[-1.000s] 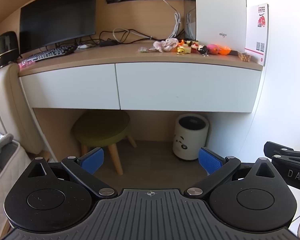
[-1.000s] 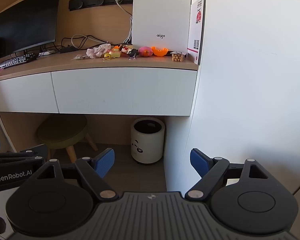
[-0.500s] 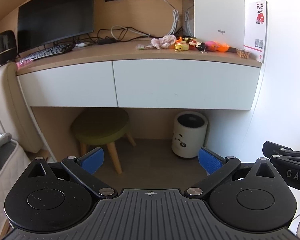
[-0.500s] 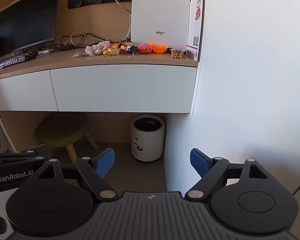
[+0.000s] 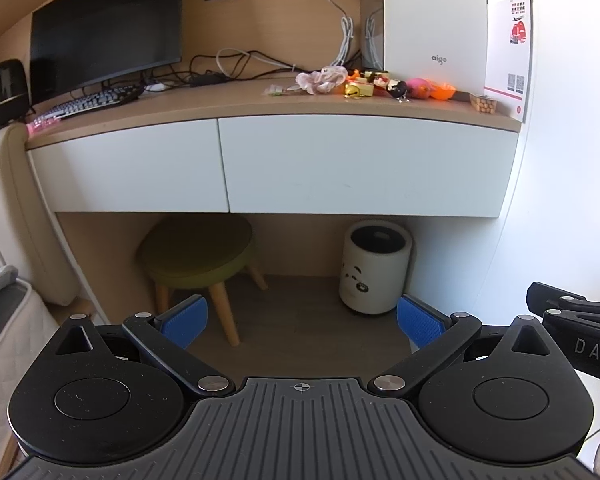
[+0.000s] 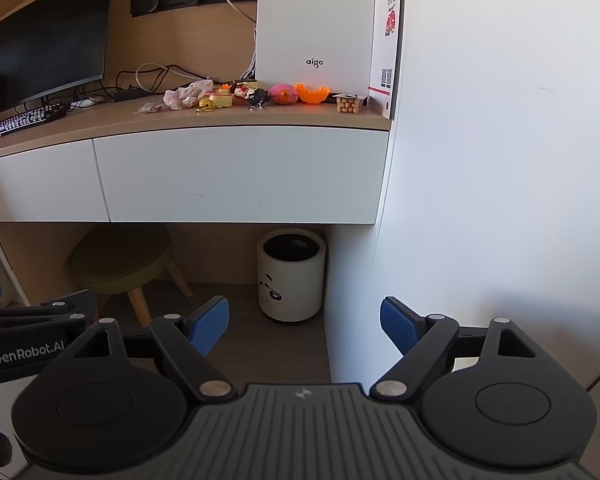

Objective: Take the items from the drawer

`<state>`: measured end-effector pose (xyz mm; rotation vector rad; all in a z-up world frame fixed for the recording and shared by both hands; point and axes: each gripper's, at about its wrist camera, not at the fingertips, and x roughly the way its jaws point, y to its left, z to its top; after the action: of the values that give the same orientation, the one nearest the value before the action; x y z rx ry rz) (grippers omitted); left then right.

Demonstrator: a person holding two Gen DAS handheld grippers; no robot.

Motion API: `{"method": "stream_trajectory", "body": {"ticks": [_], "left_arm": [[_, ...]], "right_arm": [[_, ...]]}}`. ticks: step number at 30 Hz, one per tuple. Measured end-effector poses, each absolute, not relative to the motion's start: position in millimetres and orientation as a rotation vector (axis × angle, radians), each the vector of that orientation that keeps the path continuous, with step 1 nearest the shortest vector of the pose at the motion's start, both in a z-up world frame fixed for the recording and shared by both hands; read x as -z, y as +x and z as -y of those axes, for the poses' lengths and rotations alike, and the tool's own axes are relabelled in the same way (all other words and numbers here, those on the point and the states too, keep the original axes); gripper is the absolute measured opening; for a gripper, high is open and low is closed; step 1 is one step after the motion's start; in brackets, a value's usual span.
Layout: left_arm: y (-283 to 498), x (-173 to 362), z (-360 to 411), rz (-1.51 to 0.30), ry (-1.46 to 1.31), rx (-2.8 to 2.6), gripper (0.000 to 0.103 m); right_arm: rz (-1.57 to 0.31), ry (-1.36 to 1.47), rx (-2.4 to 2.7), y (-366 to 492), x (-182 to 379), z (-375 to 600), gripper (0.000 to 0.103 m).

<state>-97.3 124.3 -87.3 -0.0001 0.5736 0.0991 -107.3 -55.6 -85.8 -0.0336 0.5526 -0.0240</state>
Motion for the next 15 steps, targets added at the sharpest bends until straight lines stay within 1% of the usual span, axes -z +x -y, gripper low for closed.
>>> {"method": "stream_trajectory", "body": {"ticks": [13,15], "left_arm": [[-84.9,90.8,-124.1,-0.580,-0.013,-0.042,0.103],[-77.9,90.6,-126.5,-0.580,-0.053,0.025,0.100]], "right_arm": [[-0.546,-0.039,0.032,-99.9,86.4,57.2,0.084],[-0.538,-0.041,0.043,-98.0,85.9,58.9,0.084]]}}
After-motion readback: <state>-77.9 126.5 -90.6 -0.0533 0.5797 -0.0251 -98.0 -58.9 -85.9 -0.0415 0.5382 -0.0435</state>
